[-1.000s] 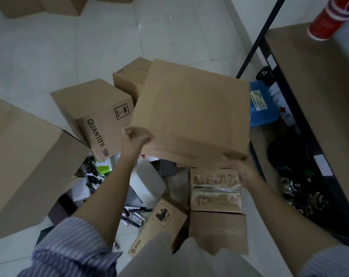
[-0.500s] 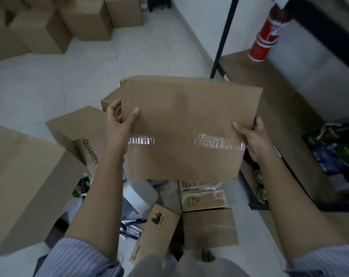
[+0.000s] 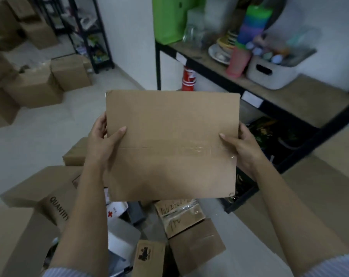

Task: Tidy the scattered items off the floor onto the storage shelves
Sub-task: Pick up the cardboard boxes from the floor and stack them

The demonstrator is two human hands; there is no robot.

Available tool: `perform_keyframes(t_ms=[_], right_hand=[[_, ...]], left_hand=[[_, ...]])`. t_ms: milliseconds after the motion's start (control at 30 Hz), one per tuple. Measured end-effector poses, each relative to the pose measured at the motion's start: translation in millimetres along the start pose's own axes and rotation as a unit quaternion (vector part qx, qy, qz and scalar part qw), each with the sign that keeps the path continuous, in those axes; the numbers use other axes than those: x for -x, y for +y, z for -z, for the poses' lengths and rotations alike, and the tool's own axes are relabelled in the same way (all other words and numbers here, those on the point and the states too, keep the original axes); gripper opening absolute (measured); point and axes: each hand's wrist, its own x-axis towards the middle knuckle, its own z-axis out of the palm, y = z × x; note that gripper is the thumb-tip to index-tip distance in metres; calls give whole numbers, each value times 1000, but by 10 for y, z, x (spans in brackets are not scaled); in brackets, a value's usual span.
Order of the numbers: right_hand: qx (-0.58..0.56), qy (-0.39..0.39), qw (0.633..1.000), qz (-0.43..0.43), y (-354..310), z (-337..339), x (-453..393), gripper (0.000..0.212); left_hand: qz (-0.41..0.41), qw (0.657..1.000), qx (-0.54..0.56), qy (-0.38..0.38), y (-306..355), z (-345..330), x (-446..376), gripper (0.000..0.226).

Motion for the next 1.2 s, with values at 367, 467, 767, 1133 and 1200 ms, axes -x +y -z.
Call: perform_keyframes(t_ms=[367, 467, 767, 1133, 1200], right_hand=[[46, 103, 991, 70, -342, 943, 1339, 63], [62, 105, 989, 83, -424, 1142, 1791, 71], [51, 236, 966, 91, -371, 1863, 3561, 94], [32, 352, 920, 171, -726, 2769, 4923, 67], [48, 379, 907, 177, -814, 2887, 5041, 71]], left_hand=[[-9, 995, 26, -94, 530, -758, 669, 58], [-30, 991, 10, -133, 700, -815, 953, 61], [-53, 976, -29, -210, 1199, -1253, 2262, 82], [-74, 965, 8, -250, 1897, -2208, 3405, 90], [-80, 960, 21, -266, 2009, -2400, 3470, 89]])
